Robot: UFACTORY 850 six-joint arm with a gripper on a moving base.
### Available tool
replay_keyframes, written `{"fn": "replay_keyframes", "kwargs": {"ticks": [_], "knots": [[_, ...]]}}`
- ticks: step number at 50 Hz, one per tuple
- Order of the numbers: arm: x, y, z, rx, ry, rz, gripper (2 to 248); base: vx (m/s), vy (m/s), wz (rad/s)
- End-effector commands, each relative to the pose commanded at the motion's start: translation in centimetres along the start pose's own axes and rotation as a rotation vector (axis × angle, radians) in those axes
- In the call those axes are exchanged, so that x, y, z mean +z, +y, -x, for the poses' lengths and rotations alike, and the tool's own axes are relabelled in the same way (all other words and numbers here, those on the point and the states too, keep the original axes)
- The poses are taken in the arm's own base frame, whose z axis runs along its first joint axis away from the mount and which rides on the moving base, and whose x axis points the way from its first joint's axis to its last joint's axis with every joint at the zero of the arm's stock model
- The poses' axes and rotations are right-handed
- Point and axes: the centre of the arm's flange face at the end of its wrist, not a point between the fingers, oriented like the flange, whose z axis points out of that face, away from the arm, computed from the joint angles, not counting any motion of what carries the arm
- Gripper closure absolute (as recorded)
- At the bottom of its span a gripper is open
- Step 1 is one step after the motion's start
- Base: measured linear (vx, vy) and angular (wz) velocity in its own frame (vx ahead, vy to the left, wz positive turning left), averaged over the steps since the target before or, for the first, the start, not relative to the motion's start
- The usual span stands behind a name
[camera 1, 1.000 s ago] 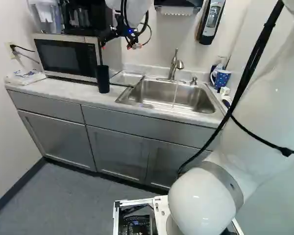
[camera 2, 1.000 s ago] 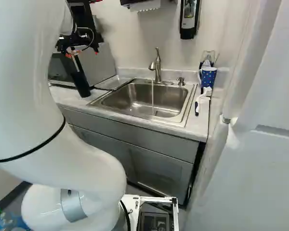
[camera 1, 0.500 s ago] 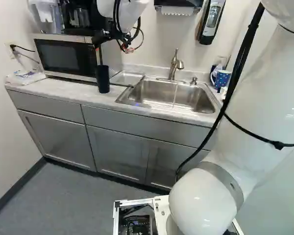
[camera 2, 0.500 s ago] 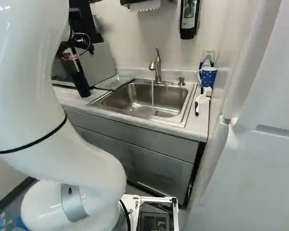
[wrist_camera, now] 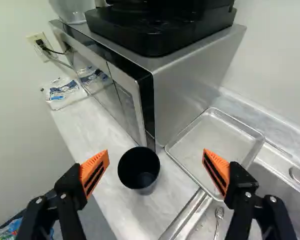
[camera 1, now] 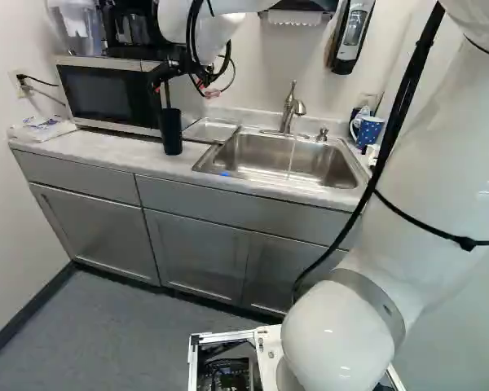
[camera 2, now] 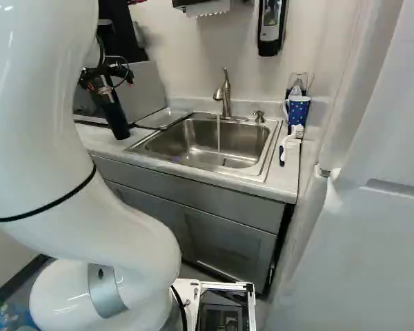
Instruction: Rinse the cup and place it in the tray
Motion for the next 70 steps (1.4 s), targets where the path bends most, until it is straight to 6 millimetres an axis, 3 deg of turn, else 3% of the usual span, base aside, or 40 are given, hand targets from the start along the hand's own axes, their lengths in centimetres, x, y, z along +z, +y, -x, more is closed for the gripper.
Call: {"fn": "replay_keyframes", "kwargs": {"ticks": [70], "knots": [[4.1,-2.0,4.7,-0.018,0.091,-0.032,3,0.000,0.000,0.000]]}}
